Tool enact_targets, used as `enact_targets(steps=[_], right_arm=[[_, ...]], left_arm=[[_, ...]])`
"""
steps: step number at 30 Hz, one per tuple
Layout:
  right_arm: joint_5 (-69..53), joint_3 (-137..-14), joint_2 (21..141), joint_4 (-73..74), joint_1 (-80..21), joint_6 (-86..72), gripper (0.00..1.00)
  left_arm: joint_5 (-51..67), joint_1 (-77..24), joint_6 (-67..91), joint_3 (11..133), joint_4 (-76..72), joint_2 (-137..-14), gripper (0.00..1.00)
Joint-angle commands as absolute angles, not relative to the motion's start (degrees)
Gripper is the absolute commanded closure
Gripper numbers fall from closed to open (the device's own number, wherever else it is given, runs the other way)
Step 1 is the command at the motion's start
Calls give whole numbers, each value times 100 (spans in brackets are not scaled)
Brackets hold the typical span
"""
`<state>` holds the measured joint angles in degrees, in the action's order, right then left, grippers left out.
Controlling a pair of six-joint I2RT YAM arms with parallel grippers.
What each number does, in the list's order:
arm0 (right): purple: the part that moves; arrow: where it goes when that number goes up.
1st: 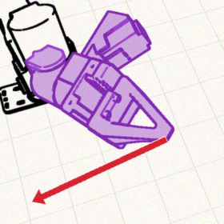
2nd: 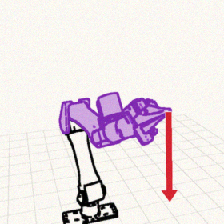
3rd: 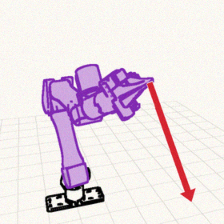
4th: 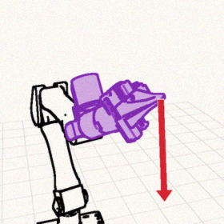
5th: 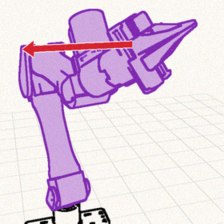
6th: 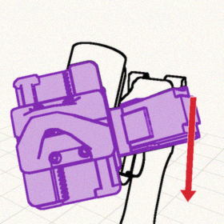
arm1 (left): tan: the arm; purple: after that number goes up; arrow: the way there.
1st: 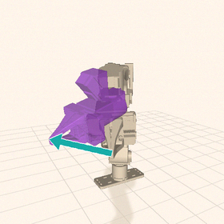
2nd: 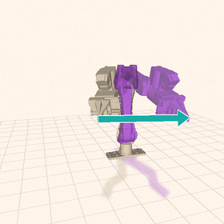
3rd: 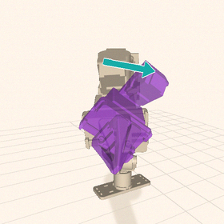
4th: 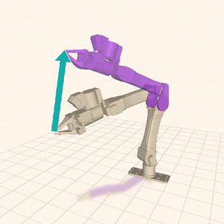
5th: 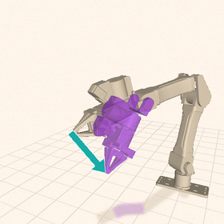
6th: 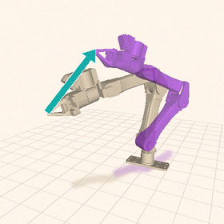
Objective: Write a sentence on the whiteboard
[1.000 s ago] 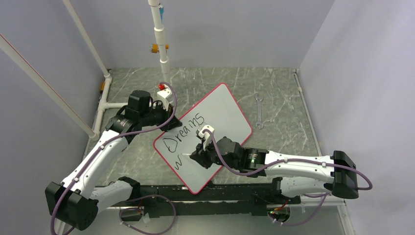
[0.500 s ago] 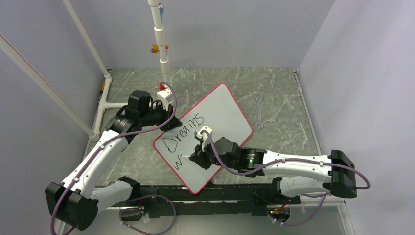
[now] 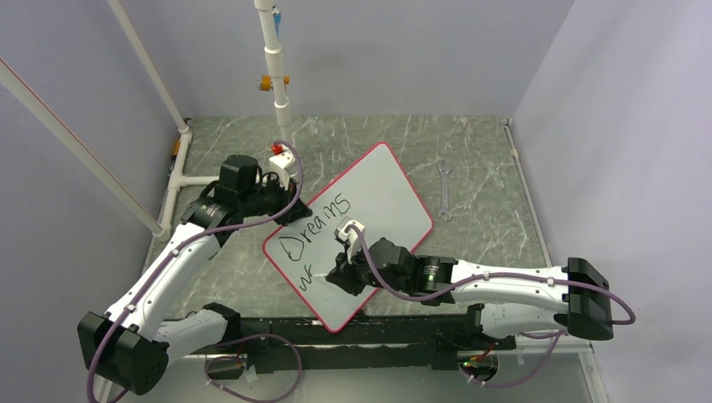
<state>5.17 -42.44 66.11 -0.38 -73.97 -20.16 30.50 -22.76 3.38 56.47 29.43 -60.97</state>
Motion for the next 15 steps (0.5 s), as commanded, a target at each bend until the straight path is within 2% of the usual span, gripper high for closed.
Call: enact_targets(steps=[1, 15], right_arm=[[631, -4069, 6438, -24, -7394, -2200, 100], [1277, -4603, 6523, 440, -7393, -2101, 100]], left_arm=[[2930, -2312, -317, 5594, 2751, -6021, 100], [2939, -2312, -308, 5593, 2749, -6021, 100]])
